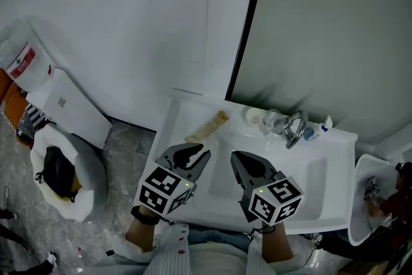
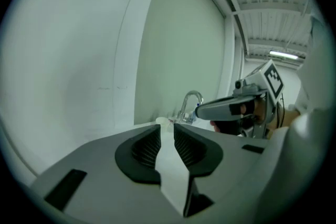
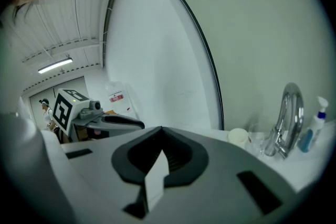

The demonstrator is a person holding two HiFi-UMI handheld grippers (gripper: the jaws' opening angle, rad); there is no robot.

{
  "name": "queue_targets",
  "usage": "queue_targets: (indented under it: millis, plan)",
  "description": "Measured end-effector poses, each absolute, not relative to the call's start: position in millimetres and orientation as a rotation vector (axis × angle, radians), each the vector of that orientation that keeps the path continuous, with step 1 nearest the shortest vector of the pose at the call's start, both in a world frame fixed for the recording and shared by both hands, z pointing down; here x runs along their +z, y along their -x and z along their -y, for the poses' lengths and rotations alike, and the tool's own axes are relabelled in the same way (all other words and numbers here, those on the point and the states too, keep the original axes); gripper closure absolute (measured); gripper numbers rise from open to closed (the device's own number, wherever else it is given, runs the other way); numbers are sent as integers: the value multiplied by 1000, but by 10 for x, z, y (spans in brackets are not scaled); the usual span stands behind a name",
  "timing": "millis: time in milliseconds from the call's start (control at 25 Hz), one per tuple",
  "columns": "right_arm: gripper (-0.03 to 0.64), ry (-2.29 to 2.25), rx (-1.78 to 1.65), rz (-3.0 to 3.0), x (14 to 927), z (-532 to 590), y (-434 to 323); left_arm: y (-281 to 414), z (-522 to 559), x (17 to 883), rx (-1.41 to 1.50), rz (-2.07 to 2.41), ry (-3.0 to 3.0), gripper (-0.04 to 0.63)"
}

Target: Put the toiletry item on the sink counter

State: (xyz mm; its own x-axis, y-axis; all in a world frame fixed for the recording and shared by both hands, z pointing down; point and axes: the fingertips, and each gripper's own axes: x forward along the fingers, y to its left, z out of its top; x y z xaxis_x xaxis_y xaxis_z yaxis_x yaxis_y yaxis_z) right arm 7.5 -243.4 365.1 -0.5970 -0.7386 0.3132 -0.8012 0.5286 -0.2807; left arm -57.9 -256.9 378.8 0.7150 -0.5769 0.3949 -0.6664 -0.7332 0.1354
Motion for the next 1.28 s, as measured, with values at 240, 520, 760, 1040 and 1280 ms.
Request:
queue_targets:
  millis: [240, 520, 760, 1040, 1280]
  plan:
    - [607, -1346, 497, 2661, 3319, 2386, -96, 428, 2392, 3333, 258, 973, -2715, 531]
    - [607, -1348, 402, 2694, 3054, 2328, -113, 353, 2249, 2944, 34, 945, -2723, 558]
    - [607, -1360, 369, 2705, 2983, 2281, -183, 303, 2160, 2803, -55, 918, -2719, 573]
    - [607, -1376, 363, 2703, 2957, 2257, -289, 165, 2075, 2746, -130, 861, -2699, 577]
    - [607, -1370, 372, 2713, 2966, 2258, -330, 105, 2079, 2799, -100, 867, -2701, 578]
